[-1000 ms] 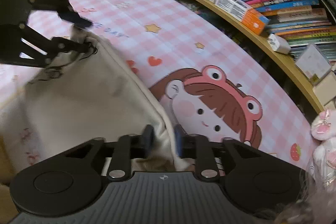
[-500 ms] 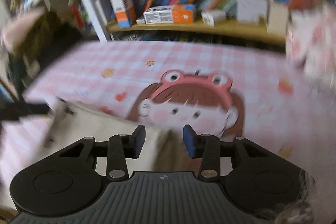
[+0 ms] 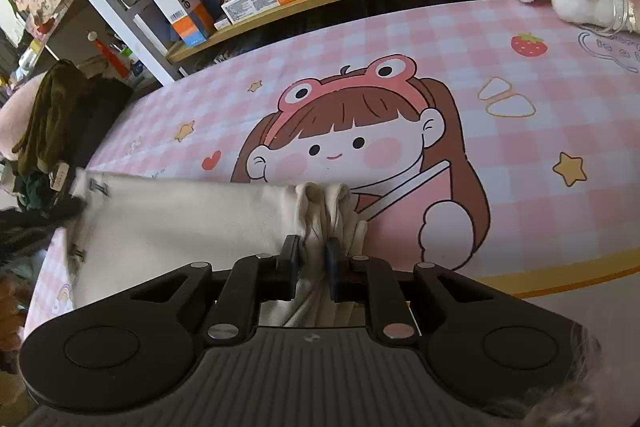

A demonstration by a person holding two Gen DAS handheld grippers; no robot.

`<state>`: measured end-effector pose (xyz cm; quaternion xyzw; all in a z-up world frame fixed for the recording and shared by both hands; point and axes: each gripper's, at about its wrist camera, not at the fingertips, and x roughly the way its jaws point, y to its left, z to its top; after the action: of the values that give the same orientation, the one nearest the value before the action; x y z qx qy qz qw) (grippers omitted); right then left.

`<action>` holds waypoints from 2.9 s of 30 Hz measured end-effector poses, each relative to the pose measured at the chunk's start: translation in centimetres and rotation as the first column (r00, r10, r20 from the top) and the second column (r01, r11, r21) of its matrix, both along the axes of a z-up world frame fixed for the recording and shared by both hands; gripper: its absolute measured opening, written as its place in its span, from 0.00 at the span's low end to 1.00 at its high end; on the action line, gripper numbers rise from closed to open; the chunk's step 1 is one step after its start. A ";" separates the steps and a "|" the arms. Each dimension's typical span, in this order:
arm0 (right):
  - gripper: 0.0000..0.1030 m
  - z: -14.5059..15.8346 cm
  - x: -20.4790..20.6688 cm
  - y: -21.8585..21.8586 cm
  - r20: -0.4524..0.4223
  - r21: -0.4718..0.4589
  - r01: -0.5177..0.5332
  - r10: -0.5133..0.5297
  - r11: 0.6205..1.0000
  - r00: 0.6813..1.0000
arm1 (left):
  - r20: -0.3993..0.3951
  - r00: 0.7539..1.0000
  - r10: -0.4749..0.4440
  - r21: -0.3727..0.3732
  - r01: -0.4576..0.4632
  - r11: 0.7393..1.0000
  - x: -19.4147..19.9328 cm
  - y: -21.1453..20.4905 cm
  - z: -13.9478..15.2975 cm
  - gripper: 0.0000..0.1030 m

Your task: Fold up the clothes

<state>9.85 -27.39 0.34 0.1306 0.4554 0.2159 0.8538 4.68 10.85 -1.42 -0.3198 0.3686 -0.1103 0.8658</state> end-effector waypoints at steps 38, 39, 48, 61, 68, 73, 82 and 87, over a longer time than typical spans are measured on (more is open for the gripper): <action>0.39 0.4 -5.3 -1.6 0.007 0.038 0.109 -0.109 0.993 0.994 | -0.008 1.000 -0.014 0.229 0.015 0.973 -3.9 -2.3 2.1 0.48; 0.44 0.6 -5.5 -1.7 0.011 0.042 0.116 -0.117 0.992 0.993 | -0.003 1.000 -0.004 0.244 0.005 0.970 -4.2 -2.4 2.3 0.57; 0.73 0.8 -6.6 -3.3 -0.060 0.146 0.150 -0.142 0.978 0.988 | -0.021 0.998 0.053 0.232 -0.047 0.972 -5.4 -2.1 1.7 0.82; 0.71 -1.2 -5.4 -3.3 -0.219 0.241 0.211 -0.159 0.947 0.963 | -0.102 0.994 0.028 0.111 -0.017 0.994 -3.0 -2.5 -0.3 0.78; 0.39 -0.6 -4.9 -1.0 -0.167 0.174 0.156 -0.127 0.972 0.978 | -0.100 0.995 -0.004 0.126 0.017 0.992 -2.9 -3.7 0.4 0.33; 0.22 2.2 -6.5 1.7 0.044 0.010 0.041 -0.041 0.999 0.998 | -0.035 0.997 -0.065 0.171 0.070 0.983 -3.8 -4.6 2.1 0.28; 0.40 0.2 -5.5 -0.7 -0.112 0.121 0.150 -0.136 0.981 0.984 | -0.136 0.990 -0.036 0.079 0.047 0.996 -2.9 -2.5 0.0 0.50; 0.51 -0.9 -5.1 -1.6 -0.185 0.170 0.212 -0.180 0.962 0.966 | -0.135 0.990 -0.040 0.038 0.046 0.998 -2.4 -2.7 -0.5 0.54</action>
<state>4.73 -28.95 -0.57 0.2733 0.4878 0.1604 0.8134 2.29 8.15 -1.89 -0.3007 0.4349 -0.0996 0.8429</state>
